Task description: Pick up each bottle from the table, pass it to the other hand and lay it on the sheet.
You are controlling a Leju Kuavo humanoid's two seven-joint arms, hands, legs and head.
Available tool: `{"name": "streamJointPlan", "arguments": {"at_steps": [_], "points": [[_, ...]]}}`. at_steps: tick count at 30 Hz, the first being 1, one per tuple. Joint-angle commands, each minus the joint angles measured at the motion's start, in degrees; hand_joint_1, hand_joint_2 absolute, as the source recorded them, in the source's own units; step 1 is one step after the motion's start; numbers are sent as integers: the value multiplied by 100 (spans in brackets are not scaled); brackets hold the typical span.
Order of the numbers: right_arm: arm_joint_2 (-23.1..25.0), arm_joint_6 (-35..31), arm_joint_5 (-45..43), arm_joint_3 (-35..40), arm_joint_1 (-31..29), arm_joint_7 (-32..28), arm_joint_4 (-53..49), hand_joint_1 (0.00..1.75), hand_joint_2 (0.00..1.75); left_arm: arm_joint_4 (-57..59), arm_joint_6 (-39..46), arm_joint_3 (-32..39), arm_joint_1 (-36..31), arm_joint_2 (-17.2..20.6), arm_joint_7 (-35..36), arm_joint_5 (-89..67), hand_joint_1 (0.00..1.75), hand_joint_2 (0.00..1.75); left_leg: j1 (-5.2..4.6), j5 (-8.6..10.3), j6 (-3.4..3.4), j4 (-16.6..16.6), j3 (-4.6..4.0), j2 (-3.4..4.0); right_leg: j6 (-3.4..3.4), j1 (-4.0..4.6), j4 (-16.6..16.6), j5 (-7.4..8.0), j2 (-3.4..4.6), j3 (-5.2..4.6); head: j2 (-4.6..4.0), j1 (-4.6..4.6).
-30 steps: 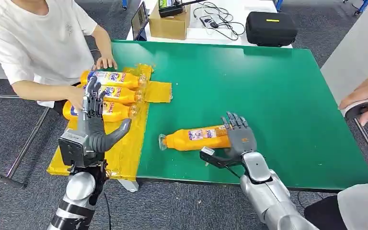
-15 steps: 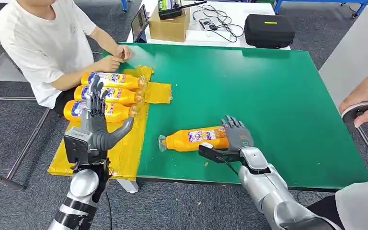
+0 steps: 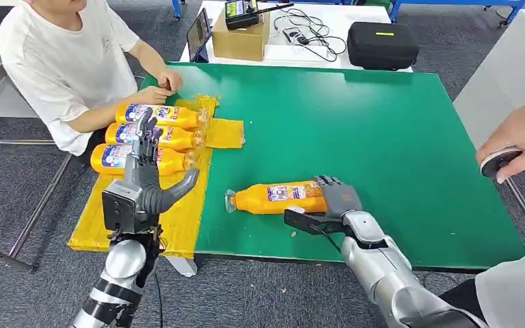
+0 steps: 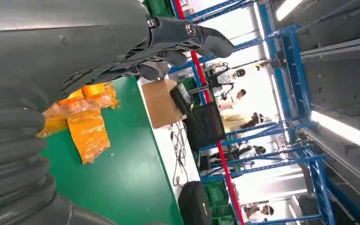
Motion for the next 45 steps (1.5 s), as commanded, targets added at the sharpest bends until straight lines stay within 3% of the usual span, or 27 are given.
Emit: {"name": "streamJointPlan", "arguments": {"at_steps": [1,4,6,8,9,12,17,19,22,26,33,37,42,45], "points": [[-132,276,-102,198,316,-119,541,175,175,442,-21,-232,-266,90,22,7,0,175,8,1,-5,-11,14,-27,-11,10,-16,-6,-32,28,0,0],[-130,223,-172,179,348,-226,514,175,175,463,-22,-248,-282,99,22,8,0,175,6,0,-4,-8,12,-20,-8,7,-11,-5,-24,23,0,2],[-71,-70,-708,-179,506,-796,357,175,175,442,-47,-283,-280,113,10,25,0,175,8,1,-5,-10,14,-23,-10,9,-14,-5,-28,26,0,0],[-74,-97,-718,-178,537,-824,363,175,175,439,-46,-291,-276,109,10,25,0,175,10,1,-6,-11,14,-26,-11,11,-17,-6,-31,28,0,2],[2,-170,-1398,-662,671,-1445,220,175,175,415,-107,-258,-241,68,9,218,0,175,7,-1,-4,-7,12,-18,-8,8,-11,-5,-22,22,0,0],[118,-489,-2340,-1166,987,-2422,-96,175,175,295,-568,-63,28,-88,136,1366,0,175,12,-3,-8,-17,21,-19,-14,14,-23,-7,-25,35,0,-2],[126,-492,-2353,-1147,997,-2428,-112,175,175,283,-573,-72,66,-72,117,1383,0,175,4,-6,-6,-3,-8,-8,-4,5,-2,-7,-5,5,0,-2],[348,-589,-3371,-1725,1199,-3193,-552,175,175,93,-365,156,311,-276,-211,1723,0,175,4,-6,-7,-5,-12,-11,-5,6,-5,-7,-9,0,0,-2],[507,-579,-4572,-1923,1790,-3781,-1712,175,175,-449,-524,360,899,-438,-251,2796,0,175,8,-13,-9,-5,-8,-6,-10,10,-7,-13,-7,6,0,2],[388,-1092,-5462,-1816,2481,-3771,-3192,175,175,-1042,-206,773,1467,-617,-349,3426,0,175,3,-15,-7,-1,-44,-10,-3,3,1,-14,2,-26,0,-2],[377,-1177,-5928,-1923,2610,-3781,-3568,175,175,-1423,-223,587,1774,-599,-738,3000,0,175,3,-21,-7,4,-75,-17,-5,3,5,-21,-4,-55,0,-2],[448,-817,-6253,-1827,2708,-3718,-3908,175,175,-645,-976,335,1967,-461,17,3533,0,175,-1,-17,-7,-6,-69,-19,-7,-1,-1,-19,-6,-54,0,0],[433,-316,-6106,-1042,2756,-3294,-4023,175,175,703,-1107,-485,1802,-542,-179,3009,0,175,-4,-11,-4,-14,-68,-27,-3,-4,-8,-17,-13,-51,0,0],[329,-86,-5833,-440,2634,-3175,-3764,175,175,1074,-1254,-965,1519,-263,-288,2846,0,175,2,-19,-6,-11,-55,-23,-7,3,-10,-22,-13,-35,0,0]]}}
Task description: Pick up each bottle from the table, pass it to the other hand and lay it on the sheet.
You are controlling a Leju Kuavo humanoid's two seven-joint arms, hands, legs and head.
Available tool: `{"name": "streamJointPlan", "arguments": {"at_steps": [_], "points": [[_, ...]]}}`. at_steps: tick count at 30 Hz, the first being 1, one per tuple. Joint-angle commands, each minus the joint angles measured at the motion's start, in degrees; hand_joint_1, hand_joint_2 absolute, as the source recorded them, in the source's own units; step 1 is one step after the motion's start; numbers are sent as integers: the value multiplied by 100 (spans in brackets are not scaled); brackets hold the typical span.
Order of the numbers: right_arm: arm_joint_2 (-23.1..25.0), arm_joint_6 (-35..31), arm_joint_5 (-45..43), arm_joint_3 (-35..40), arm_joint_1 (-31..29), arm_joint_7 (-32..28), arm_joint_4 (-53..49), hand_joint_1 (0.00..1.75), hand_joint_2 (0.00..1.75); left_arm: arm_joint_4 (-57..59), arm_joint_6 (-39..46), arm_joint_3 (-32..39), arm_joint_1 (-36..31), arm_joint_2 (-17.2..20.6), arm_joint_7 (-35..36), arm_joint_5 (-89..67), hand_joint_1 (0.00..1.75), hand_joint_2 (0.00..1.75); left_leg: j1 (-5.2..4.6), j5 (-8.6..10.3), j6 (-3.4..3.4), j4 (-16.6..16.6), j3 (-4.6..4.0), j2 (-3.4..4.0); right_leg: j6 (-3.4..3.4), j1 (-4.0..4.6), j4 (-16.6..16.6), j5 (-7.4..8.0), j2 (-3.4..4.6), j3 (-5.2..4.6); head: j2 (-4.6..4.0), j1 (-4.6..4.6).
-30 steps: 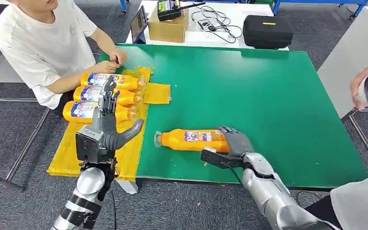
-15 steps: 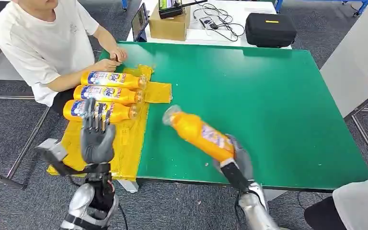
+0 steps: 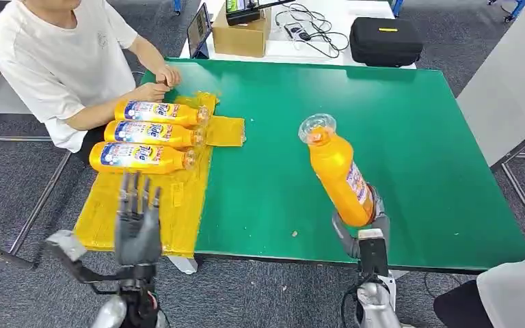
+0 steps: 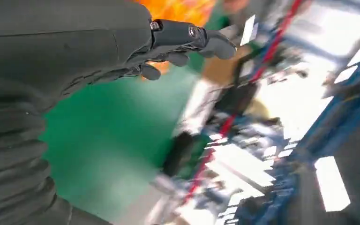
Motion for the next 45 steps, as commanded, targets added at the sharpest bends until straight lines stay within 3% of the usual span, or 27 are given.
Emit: {"name": "streamJointPlan", "arguments": {"at_steps": [1,5,15,18,21,28,35,45], "points": [[-118,373,398,1294,-148,309,114,175,175,1786,-277,-1167,-461,283,-219,-166,0,175,2,-5,-5,-10,26,-2,-10,4,-9,-7,-8,28,0,0],[-74,524,467,1708,-55,314,179,175,175,1591,-345,-1301,-555,289,-153,-94,0,175,5,-10,-7,-8,31,-1,-13,7,-8,-11,-6,32,0,0],[-120,524,471,1706,-73,315,166,175,175,1566,-336,-1302,-542,307,-138,-100,0,175,1,-2,-3,-7,11,-3,-6,2,-5,-4,-7,12,0,2],[-155,674,742,2081,-57,347,231,175,175,1463,-470,-1355,-600,265,-147,-22,0,175,4,-11,-6,-8,32,0,-13,6,-9,-12,-7,34,0,2],[-112,392,1258,2521,-138,612,537,175,175,1217,-587,-1386,-613,209,-120,128,0,175,7,-12,-7,-3,26,2,-13,9,-5,-12,-5,28,0,2],[-143,363,1456,2886,-519,1237,1077,175,175,962,-15,-1702,-604,269,-403,-738,0,175,4,-8,-4,-4,19,2,-9,6,-3,-8,-3,19,0,0],[-171,602,1662,3175,-801,1391,1050,175,175,1146,295,-1946,-766,280,-569,-1057,0,175,2,-5,-3,-4,16,1,-10,2,-4,-7,-3,18,0,2],[-215,332,1792,3303,-783,1412,858,175,175,1399,659,-2158,-902,289,-452,-1334,0,175,3,-8,-4,-5,21,-1,-9,5,-5,-8,-6,23,0,0]]}}
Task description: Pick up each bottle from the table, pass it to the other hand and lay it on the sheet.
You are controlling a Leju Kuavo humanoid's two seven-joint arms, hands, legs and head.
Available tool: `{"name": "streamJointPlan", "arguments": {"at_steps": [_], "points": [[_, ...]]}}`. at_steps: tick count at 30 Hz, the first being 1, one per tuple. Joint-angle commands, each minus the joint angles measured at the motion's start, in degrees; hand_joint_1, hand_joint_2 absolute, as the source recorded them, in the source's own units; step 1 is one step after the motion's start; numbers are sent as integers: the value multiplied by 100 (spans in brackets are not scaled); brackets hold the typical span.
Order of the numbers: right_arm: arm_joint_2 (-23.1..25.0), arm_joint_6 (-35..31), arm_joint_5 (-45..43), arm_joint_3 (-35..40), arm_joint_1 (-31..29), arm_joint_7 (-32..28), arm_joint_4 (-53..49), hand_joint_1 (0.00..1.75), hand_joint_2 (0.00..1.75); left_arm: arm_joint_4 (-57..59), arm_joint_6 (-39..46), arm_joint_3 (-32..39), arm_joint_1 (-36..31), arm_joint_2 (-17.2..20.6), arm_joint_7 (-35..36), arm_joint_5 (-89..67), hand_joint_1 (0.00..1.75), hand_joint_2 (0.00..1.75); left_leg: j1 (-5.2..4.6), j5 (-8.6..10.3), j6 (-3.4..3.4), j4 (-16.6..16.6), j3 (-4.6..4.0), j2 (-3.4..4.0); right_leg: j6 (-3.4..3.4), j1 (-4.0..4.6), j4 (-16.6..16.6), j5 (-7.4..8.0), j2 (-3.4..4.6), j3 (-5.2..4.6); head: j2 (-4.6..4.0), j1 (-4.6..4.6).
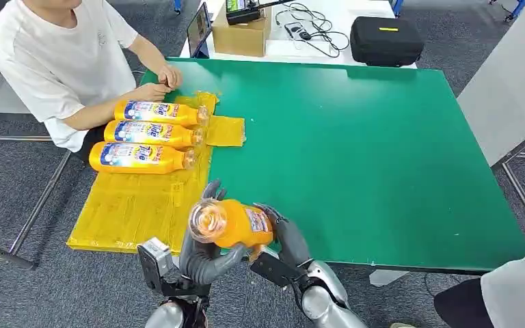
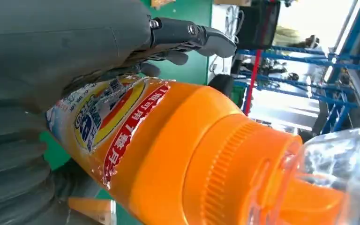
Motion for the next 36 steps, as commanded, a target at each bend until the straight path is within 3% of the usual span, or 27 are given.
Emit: {"name": "streamJointPlan", "arguments": {"at_steps": [1,13,22,23,24,30,32,35,36], "points": [[-128,-29,11,393,-246,-41,164,175,175,487,302,-404,-307,120,99,-171,0,175,4,-12,-6,-5,34,1,-12,6,-6,-13,-8,34,0,-2],[-133,29,30,501,-311,43,126,175,175,759,1019,-592,-432,70,-408,-968,0,175,4,-13,-7,-4,31,1,-15,6,-5,-14,-8,34,0,-2],[-154,-3,88,551,-297,68,147,175,175,803,979,-637,-463,82,-256,-764,0,175,1,-5,-3,-5,17,3,-8,2,-5,-6,-3,17,0,-2],[-141,-16,82,555,-298,64,151,175,175,809,938,-646,-478,91,-214,-700,49,175,0,-3,-3,-5,13,-1,-7,1,-5,-5,-6,15,0,0],[-125,-48,86,555,-300,54,163,175,175,829,935,-652,-493,94,-215,-698,171,175,2,-9,-5,-5,26,0,-12,4,-5,-11,-7,28,0,0],[-119,-71,47,549,-334,50,239,175,175,872,782,-574,-506,58,-18,-384,175,175,4,-15,-7,-4,36,6,-16,6,-5,-14,-3,37,0,0],[-106,-71,10,531,-329,32,244,147,175,863,745,-541,-498,47,10,-287,175,175,4,-12,-6,-5,31,4,-14,6,-6,-11,-4,32,0,0],[-74,-57,-54,524,-353,-6,293,129,175,847,571,-482,-506,48,154,9,175,175,3,-10,-5,-4,24,9,-11,5,-4,-8,2,24,0,0],[-70,-55,-59,526,-358,-13,301,84,175,841,523,-469,-504,49,191,82,175,175,5,-17,-7,-1,36,12,-15,7,-3,-14,3,36,0,0]]}}
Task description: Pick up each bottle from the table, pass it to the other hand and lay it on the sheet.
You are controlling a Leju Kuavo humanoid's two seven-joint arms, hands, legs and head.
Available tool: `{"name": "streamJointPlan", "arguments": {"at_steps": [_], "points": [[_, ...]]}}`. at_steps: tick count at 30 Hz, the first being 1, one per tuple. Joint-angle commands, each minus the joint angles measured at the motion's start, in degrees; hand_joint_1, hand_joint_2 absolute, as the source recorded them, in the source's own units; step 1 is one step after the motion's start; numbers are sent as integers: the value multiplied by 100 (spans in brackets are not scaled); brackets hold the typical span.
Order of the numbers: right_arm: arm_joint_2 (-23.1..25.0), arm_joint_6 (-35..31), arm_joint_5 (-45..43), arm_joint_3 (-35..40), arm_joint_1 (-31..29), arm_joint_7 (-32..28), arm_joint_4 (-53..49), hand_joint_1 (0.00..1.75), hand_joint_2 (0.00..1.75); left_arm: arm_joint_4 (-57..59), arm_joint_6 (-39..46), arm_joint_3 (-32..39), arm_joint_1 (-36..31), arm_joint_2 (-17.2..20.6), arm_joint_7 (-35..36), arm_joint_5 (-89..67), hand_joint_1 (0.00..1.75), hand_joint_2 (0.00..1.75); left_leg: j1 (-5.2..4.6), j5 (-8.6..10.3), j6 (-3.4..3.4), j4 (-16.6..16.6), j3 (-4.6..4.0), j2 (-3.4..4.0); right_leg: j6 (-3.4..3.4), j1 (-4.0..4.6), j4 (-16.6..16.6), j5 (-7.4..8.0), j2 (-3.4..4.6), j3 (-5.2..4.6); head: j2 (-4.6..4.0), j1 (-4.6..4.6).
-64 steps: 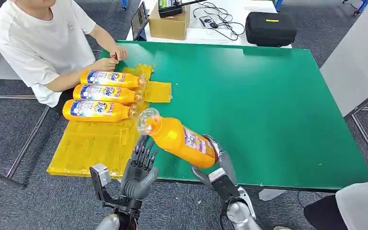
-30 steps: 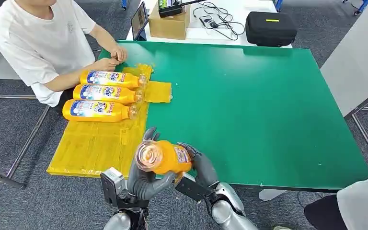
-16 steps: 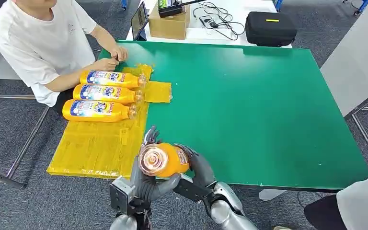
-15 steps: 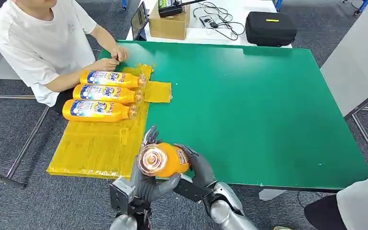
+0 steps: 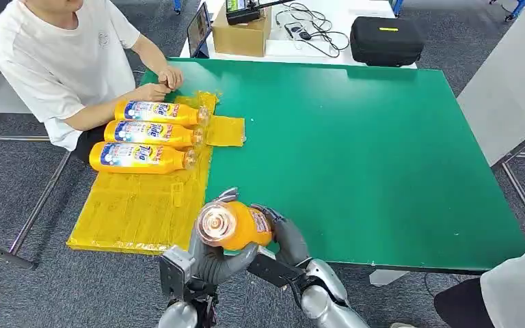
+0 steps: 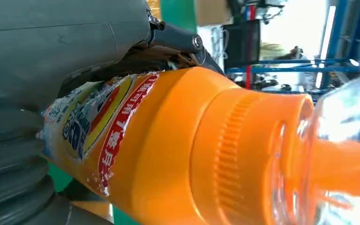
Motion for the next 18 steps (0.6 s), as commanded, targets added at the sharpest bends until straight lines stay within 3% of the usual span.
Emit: {"name": "streamJointPlan", "arguments": {"at_steps": [1,2,9,10,18], "points": [[-11,30,-97,323,-292,-110,295,17,175,358,-462,-31,-165,33,364,636,175,175,3,-7,-4,-4,20,7,-9,4,-4,-6,1,19,0,-2],[-14,-12,-91,329,-291,-157,281,0,175,342,-497,-22,-161,37,383,689,175,175,2,-10,-5,-3,26,8,-11,4,-4,-9,1,25,0,0],[67,-417,-177,177,-289,-302,406,0,175,220,-594,123,-222,46,520,990,175,175,7,-16,-7,-3,37,8,-15,10,-6,-13,0,38,0,-2],[104,-451,-250,118,-288,-318,434,0,0,173,-534,180,-227,58,531,974,175,175,4,-19,-8,-2,44,11,-17,7,-2,-17,2,42,0,-2],[234,-743,-286,22,-350,-382,488,0,0,118,-271,509,-271,-72,733,1029,175,175,6,-9,-7,-1,25,4,-14,8,-2,-9,-6,25,0,0]]}}
